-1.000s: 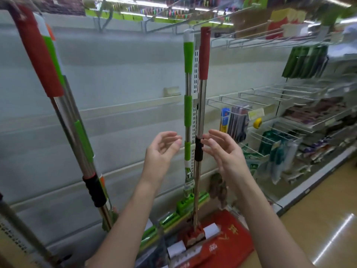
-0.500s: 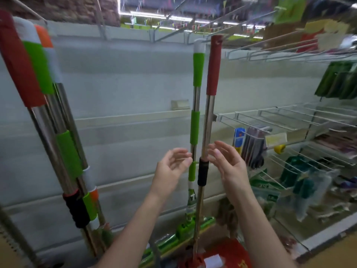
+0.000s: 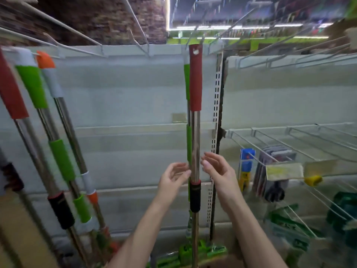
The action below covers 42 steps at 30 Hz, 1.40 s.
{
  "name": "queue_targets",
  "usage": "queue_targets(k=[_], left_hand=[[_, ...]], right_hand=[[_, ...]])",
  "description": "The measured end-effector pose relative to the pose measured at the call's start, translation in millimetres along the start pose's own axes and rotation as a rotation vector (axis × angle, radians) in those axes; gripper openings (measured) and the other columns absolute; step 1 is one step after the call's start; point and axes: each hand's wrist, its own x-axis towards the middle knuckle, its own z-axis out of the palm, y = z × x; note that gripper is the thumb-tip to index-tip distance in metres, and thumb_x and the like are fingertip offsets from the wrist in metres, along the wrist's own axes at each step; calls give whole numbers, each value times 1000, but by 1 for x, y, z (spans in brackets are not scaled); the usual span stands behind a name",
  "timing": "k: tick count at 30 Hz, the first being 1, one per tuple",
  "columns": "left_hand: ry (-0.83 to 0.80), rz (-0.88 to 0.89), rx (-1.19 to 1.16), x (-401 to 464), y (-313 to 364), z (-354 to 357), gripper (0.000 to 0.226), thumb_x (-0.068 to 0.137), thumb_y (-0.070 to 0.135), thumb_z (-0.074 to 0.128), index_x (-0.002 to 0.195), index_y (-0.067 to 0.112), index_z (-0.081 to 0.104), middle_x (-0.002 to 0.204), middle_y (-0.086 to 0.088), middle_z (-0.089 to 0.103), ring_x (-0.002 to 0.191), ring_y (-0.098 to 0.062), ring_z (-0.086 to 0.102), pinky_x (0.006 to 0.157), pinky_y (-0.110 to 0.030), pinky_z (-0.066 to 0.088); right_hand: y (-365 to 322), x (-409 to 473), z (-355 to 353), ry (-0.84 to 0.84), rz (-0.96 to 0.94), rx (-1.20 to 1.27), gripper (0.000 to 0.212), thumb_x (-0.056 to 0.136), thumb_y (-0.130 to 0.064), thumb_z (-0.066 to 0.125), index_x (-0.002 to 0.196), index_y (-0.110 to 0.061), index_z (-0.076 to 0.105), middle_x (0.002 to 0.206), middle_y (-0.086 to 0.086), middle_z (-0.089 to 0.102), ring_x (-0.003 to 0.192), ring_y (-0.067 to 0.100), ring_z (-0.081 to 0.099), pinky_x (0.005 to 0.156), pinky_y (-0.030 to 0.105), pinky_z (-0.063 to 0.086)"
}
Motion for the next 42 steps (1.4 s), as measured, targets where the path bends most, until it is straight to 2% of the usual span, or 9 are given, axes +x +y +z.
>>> queue_targets(k=[3,6,9,15,20,30,37,40,42], left_hand=[[-8,-46,-20,5,-2,5,19,91,16,71,109,20,65,113,-1,72,114,-24,67,103,-40,55],[-33,-112,-24,7,-5,13,25,96,21,67,119,12,66,119,-7,74,112,-23,70,100,-35,56],[-55,-148,2,8,-9,20,20,99,27,61,116,18,68,112,-1,76,108,-19,72,103,-40,55],[-12,-127,46,6,-12,37,21,105,27,49,117,24,67,114,-5,74,107,-21,71,101,-43,56],[17,-75,35,2,-11,42,19,106,25,48,110,25,67,111,-6,75,101,-15,71,85,-25,56],[33,-18,7,-10,-9,43,26,104,16,52,95,32,70,88,7,74,86,-11,69,82,-32,56],[4,-5,-65,-28,0,45,19,104,12,51,110,16,69,112,-21,74,98,-19,68,89,-36,56],[-8,-10,-91,-39,2,45,22,105,13,50,117,11,68,106,-11,75,96,-13,71,83,-25,57],[-6,-11,-95,-46,4,46,22,105,15,51,116,12,69,103,-8,76,95,-15,71,83,-27,56]], right_hand=[[0,14,6,-50,-3,3,29,98,-21,65,127,-18,66,122,-2,74,115,7,68,99,26,53],[1,25,15,-87,10,-37,30,100,-24,61,129,-17,64,118,-1,73,112,8,68,92,24,56],[3,29,25,-109,42,-60,27,105,-27,51,121,-11,65,110,4,75,103,16,71,80,29,58],[10,34,28,-80,-16,-82,27,106,-22,49,113,-3,66,92,4,71,79,-3,68,71,17,55],[10,33,27,-66,-34,-71,25,104,-23,52,111,-6,67,92,3,74,83,-1,71,74,19,58],[-1,19,27,-32,-101,-28,24,103,-21,54,102,1,67,87,6,73,78,1,70,73,17,56],[-8,0,27,-52,-96,9,31,98,-32,55,103,-4,67,88,7,73,80,5,70,74,21,57],[-11,-10,27,-41,-89,1,32,92,-44,56,100,-15,69,91,7,74,84,12,71,68,20,56],[-14,-16,27,-18,-76,-13,32,92,-46,56,100,-18,69,93,9,75,83,17,72,62,19,54]])
